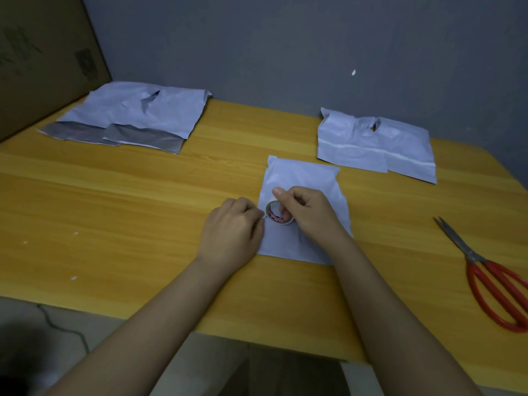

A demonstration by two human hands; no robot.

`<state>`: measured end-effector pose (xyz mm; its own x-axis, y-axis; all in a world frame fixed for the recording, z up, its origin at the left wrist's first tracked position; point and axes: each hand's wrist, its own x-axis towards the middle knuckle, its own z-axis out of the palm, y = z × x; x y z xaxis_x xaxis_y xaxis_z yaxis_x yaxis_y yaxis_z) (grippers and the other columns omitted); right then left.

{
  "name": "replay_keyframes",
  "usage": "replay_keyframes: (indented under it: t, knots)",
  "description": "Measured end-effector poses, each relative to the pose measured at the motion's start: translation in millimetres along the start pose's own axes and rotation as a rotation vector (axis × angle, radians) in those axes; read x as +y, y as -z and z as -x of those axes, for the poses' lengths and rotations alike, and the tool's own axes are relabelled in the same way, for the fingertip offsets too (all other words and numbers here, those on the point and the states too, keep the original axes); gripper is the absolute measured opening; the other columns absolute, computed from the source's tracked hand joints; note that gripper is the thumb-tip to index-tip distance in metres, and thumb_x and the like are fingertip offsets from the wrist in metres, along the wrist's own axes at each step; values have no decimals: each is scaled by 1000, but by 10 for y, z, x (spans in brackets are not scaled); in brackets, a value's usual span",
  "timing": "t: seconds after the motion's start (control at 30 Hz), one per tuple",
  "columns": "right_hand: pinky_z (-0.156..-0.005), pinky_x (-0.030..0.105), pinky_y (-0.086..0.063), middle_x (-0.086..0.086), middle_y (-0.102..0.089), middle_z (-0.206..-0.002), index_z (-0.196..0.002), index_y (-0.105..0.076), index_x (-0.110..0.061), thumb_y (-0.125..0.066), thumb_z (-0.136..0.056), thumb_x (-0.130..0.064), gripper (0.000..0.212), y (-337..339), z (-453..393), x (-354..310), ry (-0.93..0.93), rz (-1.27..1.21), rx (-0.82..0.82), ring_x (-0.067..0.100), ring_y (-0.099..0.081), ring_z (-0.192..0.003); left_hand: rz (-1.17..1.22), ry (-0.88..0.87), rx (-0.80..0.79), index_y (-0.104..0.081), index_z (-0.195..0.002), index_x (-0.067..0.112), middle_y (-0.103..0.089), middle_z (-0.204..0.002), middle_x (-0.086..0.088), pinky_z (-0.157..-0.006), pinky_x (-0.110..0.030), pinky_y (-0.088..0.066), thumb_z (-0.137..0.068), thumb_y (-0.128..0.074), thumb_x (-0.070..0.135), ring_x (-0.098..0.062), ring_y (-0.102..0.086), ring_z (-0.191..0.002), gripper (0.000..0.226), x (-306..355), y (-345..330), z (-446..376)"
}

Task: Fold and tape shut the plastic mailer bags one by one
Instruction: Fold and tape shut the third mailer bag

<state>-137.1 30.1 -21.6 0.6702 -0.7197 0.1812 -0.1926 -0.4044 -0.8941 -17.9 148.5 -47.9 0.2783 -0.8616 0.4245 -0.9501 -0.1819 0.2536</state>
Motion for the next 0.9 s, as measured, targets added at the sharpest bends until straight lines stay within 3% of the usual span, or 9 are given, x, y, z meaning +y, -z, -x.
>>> replay_keyframes:
  t: [0.37,0.43,0.5,0.6,0.73,0.83,0.9]
  knots:
    - [-56,21,-40,-8,-50,-48,-64,-57,3,-57,-92,-39,51,-43,-105,21,-35,29,37,8,-48,-52,-105,-34,23,-74,-84,16,-65,-87,0,-56,-31,-46,-85,-42,37,-26,-62,-77,38,18,-6,23]
    - [-54,20,-38,1,-47,-50,-65,-53,7,-55,-93,-40,54,-60,-85,29,-11,23,47,9,-45,-53,-107,-36,22,-74,-85,16,-65,-89,-1,-57,-31,-46,-85,-43,38,-26,-63,-78,38,21,-7,28]
    - [-55,23,-35,20,-43,-59,-67,-45,10,-54,-95,-38,56,-78,-76,21,32,41,45,15,-42,-55,-123,-33,20,-74,-86,16,-66,-90,-1,-58,-32,-46,-85,-43,38,-26,-63,-80,38,27,-11,37]
    - [-57,28,-34,28,-39,-67,-66,-39,6,-52,-96,-34,52,-82,-80,21,60,54,32,19,-39,-58,-157,-29,14,-74,-87,16,-66,-91,-1,-58,-32,-46,-86,-43,37,-26,-63,-81,38,36,-13,48]
    - [-57,28,-36,21,-39,-63,-62,-39,0,-56,-96,-29,47,-90,-70,46,61,32,47,15,-39,-56,-183,-26,20,-74,-88,16,-66,-92,-1,-59,-31,-46,-86,-43,38,-26,-63,-82,38,48,-6,53]
    - [-55,18,-34,-4,-35,-54,-58,-38,-13,-59,-94,-26,44,-100,-63,48,38,-6,57,7,-36,-52,-181,-19,19,-75,-87,16,-66,-92,-1,-58,-32,-46,-86,-43,37,-26,-63,-83,38,55,6,59]
    - [-55,16,-34,-8,-35,-53,-58,-39,-12,-60,-93,-25,42,-99,-63,56,34,-27,50,6,-36,-51,-182,-19,18,-74,-87,16,-65,-92,-1,-59,-31,-46,-86,-42,38,-26,-63,-85,38,58,12,55]
